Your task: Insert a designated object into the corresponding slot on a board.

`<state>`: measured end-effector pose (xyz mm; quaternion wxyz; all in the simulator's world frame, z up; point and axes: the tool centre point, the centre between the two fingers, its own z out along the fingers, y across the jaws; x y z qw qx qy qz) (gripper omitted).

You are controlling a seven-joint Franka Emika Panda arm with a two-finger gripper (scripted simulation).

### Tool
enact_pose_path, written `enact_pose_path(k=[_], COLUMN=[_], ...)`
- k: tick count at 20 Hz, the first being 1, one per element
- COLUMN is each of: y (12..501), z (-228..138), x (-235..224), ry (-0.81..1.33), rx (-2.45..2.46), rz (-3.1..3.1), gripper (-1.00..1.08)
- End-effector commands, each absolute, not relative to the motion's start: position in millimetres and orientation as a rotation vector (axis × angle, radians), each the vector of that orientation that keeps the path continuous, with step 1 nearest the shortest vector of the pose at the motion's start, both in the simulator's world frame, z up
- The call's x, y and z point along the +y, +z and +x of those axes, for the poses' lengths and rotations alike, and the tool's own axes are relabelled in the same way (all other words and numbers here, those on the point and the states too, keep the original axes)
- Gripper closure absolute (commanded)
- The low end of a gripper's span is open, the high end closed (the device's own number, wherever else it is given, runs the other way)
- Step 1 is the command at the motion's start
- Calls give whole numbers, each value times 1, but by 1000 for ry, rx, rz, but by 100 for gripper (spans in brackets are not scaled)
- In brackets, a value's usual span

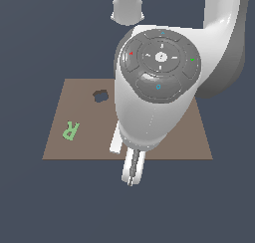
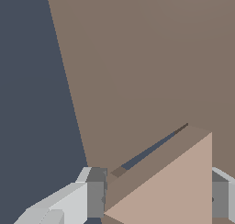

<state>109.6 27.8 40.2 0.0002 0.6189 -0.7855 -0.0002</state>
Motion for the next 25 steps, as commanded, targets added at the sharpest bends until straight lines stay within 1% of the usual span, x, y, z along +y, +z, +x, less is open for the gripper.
enact_pose_path(k=[1,10,15,16,25], y=[41,40,30,30,30], z=[108,106,106,106,106], x=[27,27,27,27,27], ry=[-1,-1,-1,-1,-1], rx=[-2501,-2531,-2537,-2537,-2537], rz=[1901,1861,1854,1854,1854], gripper=[108,108,108,-92,-92])
